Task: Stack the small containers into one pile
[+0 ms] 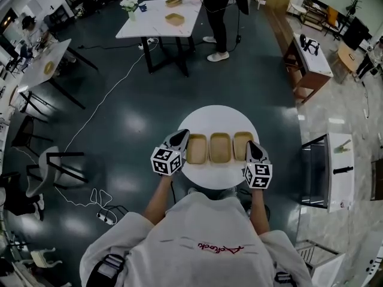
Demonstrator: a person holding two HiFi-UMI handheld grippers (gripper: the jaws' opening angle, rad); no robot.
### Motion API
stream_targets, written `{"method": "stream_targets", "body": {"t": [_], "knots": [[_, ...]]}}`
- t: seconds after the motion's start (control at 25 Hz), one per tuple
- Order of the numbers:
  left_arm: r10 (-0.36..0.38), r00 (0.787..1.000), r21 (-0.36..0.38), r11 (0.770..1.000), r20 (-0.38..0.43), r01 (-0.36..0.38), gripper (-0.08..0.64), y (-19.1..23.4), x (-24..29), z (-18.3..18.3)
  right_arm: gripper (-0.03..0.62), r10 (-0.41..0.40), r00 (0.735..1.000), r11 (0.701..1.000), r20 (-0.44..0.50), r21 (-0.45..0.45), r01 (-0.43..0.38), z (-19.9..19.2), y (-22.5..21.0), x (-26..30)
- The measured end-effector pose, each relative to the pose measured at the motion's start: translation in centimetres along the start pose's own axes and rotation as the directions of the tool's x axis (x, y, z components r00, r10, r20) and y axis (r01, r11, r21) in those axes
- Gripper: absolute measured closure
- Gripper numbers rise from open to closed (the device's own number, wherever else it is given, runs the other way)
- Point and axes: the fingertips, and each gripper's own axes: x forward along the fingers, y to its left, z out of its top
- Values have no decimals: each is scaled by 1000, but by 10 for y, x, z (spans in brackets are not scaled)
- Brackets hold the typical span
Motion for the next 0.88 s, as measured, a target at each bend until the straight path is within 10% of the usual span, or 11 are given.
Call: {"method": "stream_targets", "body": {"t": [0.88], "knots": [[181,983,-44,983,12,-180,546,-42,28,0,572,156,988,987,-24,-39,-156,14,-80,33]]}}
